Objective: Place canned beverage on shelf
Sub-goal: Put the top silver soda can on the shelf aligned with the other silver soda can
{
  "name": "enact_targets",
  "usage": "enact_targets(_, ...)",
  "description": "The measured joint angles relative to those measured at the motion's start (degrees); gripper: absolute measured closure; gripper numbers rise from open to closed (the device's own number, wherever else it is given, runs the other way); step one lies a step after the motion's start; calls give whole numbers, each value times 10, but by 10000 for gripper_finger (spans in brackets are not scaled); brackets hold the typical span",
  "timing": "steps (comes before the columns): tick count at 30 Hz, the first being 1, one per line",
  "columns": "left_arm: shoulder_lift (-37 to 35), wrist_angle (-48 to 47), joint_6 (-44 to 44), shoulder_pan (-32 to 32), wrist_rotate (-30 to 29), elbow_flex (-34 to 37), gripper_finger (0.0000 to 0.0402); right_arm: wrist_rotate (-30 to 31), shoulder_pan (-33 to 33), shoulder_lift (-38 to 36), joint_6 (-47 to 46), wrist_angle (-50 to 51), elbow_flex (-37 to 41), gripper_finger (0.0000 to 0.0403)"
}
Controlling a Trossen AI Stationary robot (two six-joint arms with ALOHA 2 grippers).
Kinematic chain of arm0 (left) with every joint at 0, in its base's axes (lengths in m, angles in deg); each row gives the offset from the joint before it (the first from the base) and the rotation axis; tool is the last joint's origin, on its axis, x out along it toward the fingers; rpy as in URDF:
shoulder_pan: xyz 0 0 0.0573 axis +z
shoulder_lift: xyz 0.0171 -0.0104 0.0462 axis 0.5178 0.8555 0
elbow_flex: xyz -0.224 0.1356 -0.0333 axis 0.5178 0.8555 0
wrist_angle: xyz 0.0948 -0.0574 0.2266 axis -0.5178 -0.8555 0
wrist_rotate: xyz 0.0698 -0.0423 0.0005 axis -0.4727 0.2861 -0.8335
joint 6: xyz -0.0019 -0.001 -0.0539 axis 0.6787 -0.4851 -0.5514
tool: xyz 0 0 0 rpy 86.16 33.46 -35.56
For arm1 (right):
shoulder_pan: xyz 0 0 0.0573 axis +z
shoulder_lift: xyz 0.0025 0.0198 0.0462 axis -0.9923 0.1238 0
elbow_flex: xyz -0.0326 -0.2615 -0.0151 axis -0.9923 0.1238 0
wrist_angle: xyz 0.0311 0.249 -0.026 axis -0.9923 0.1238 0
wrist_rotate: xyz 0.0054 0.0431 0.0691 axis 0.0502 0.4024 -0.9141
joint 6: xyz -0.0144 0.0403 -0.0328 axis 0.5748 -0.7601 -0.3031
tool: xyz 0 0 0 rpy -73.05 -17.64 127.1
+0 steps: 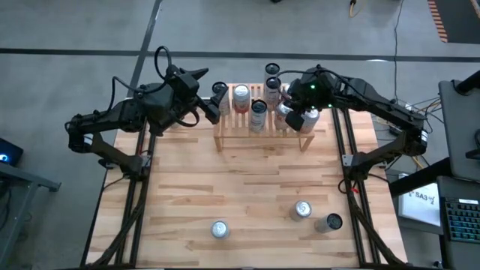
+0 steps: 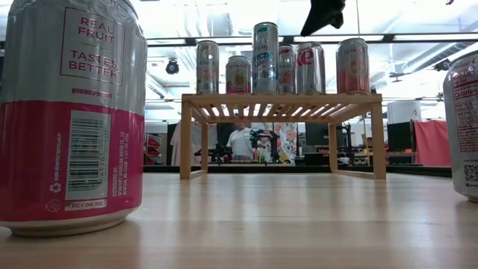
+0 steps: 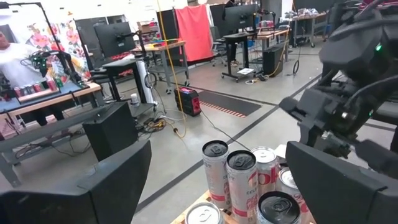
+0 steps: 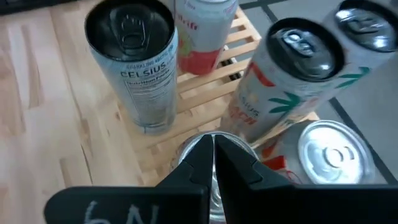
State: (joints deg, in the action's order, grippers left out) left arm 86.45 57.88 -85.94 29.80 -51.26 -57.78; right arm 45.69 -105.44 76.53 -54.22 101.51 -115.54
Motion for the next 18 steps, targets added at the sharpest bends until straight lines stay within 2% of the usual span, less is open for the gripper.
enact_targets(8, 0, 2, -2, 0, 0, 0, 45, -28, 0, 8, 10, 31, 1, 394)
enact_targets(18, 0, 2, -2, 0, 0, 0, 45, -26, 0, -1, 30, 95, 1, 394)
